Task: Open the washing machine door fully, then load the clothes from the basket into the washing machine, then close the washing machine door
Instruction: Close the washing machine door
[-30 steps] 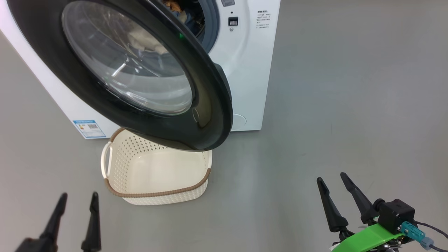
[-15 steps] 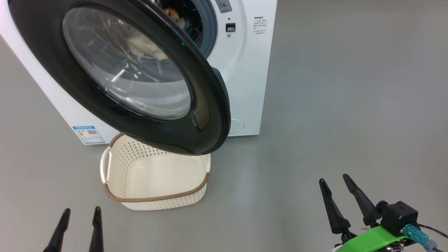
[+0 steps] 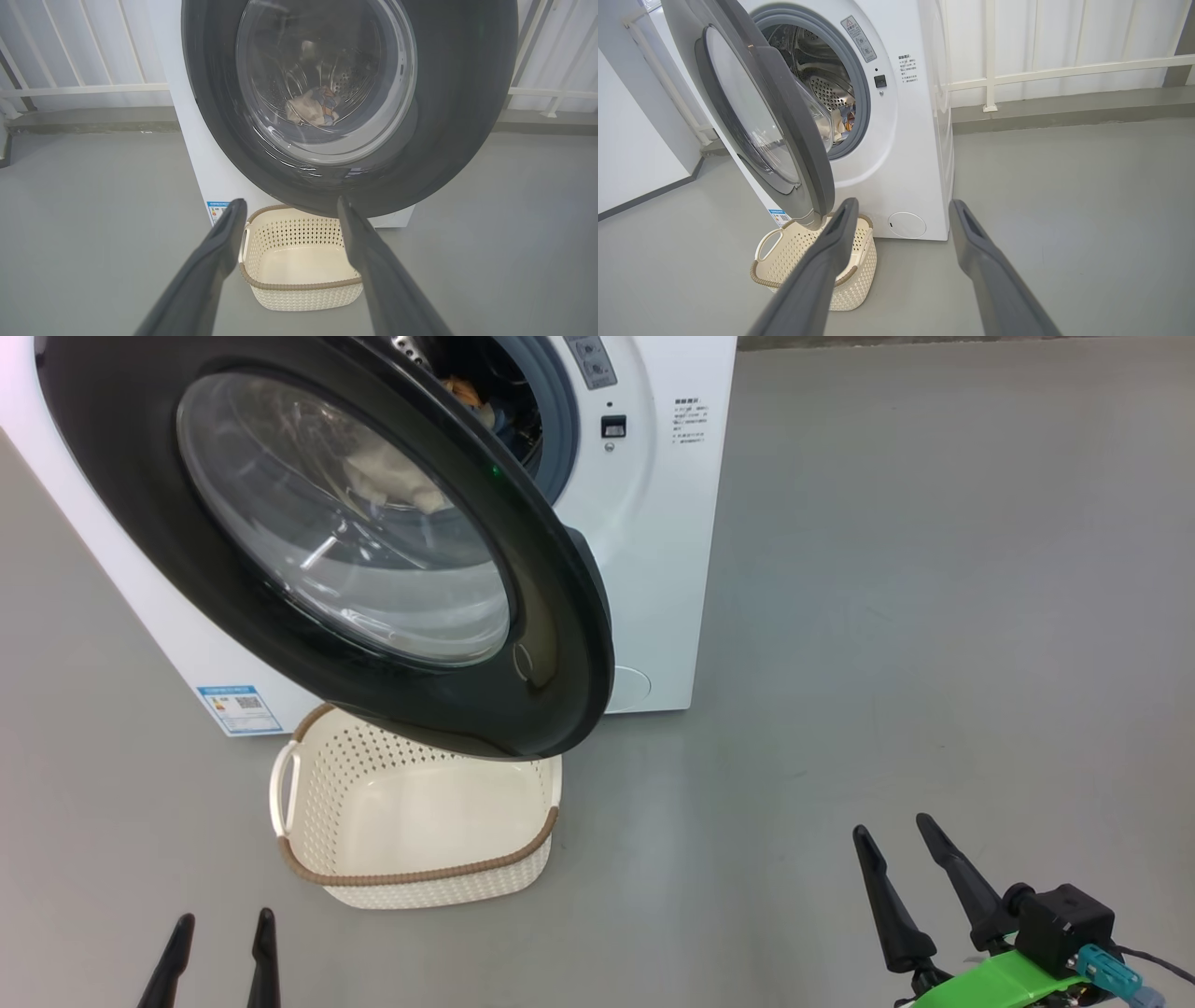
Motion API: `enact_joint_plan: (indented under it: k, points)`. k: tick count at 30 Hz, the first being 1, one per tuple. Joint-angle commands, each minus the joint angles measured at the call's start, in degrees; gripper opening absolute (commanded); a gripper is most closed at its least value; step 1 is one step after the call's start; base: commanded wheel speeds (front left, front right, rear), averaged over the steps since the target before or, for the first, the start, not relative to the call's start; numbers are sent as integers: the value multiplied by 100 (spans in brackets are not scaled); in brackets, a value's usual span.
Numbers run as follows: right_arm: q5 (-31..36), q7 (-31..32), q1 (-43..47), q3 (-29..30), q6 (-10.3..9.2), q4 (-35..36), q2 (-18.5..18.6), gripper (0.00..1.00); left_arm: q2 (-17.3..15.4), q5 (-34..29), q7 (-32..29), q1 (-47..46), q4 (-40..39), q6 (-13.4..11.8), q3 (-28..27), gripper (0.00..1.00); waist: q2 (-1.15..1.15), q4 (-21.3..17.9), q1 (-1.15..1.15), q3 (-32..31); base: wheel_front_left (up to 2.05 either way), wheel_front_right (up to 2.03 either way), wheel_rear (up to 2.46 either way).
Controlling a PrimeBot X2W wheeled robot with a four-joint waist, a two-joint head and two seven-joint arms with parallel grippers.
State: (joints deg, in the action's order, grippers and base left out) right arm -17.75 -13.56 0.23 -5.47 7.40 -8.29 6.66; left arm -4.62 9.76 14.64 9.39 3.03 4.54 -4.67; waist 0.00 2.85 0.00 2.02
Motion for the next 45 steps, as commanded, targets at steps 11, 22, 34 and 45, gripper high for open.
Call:
enact_joint_plan:
  k: [11,22,34,45]
  points:
    - [18,15,5,-142,9,144,38,100,18,-168,36,-125,-42,64,-234,100,0,12,0,-32,0,0,0]
    - [16,35,-7,-119,9,149,24,42,71,-190,36,-165,-47,106,-256,100,0,18,0,-5,0,0,0]
    - [-130,-51,-91,83,9,216,-119,0,116,-148,36,-197,-92,167,-278,100,0,45,0,64,0,0,0]
    - [-474,-140,-834,-115,9,1852,-217,0,145,-100,36,-252,-31,199,-262,100,0,84,0,125,0,0,0]
